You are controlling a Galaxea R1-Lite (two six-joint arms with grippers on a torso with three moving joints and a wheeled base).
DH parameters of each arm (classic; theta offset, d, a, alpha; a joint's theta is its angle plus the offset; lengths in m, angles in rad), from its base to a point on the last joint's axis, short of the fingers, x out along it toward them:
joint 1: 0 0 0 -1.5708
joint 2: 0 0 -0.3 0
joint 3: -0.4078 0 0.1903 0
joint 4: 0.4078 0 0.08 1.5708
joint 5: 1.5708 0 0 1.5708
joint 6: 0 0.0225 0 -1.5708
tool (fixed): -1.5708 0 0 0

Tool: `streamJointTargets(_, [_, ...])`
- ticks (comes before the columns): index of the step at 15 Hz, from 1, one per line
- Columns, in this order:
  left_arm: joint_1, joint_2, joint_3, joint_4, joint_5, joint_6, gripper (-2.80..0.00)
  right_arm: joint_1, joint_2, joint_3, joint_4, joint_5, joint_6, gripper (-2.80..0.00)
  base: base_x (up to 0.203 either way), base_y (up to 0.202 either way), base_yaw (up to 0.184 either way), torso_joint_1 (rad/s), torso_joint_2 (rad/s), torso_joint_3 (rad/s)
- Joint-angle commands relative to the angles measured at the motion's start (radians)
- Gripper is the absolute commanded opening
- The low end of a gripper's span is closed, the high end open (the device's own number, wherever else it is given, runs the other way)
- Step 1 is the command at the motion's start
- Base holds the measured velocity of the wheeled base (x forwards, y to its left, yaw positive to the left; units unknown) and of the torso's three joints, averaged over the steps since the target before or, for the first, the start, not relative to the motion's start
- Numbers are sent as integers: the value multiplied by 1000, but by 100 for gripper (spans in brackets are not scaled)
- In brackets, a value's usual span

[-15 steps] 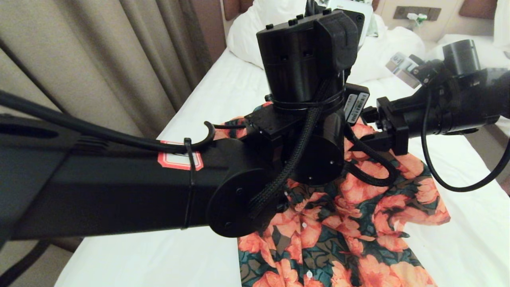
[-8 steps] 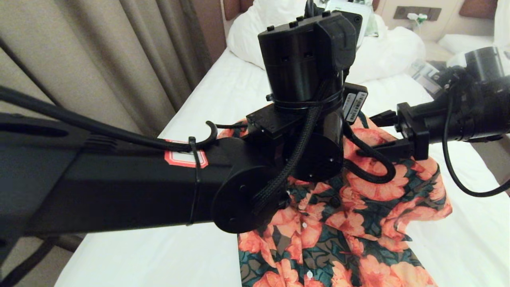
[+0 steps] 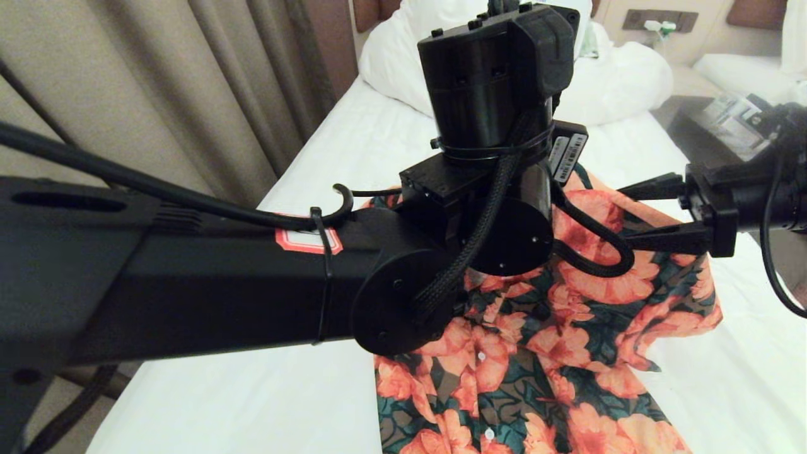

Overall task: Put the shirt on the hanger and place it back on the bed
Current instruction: Take the clothes hanger out of the clothes

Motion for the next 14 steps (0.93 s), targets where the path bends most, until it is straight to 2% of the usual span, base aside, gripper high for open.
streamJointTargets(1, [0, 13, -1, -5, 7, 2, -280, -15, -12, -17, 2, 6, 66, 0, 0, 0, 0, 0, 0, 0])
streamJointTargets(2, [0, 13, 0, -5, 7, 2, -280, -33, -18, -32, -2, 11, 106, 0, 0, 0, 0, 0, 0, 0])
streamJointTargets(5, [14, 8, 5, -7, 7, 2, -280, -62, -59, -51, -20, 32, 134, 0, 0, 0, 0, 0, 0, 0])
streamJointTargets(6, [22, 8, 5, -8, 7, 2, -280, -69, -75, -51, -19, 35, 156, -280, 0, 0, 0, 0, 0, 0])
streamJointTargets(8, [24, 7, 5, -10, 7, 2, -280, -87, -84, -55, -22, 34, 205, -280, 0, 0, 0, 0, 0, 0])
streamJointTargets(11, [26, -1, 5, -11, 7, 2, -280, -91, -78, -90, -35, 26, 330, -280, 0, 0, 0, 0, 0, 0])
streamJointTargets(14, [35, -1, 5, -14, 7, 1, -280, -107, -82, -43, -107, 26, 338, -280, 0, 0, 0, 0, 0, 0])
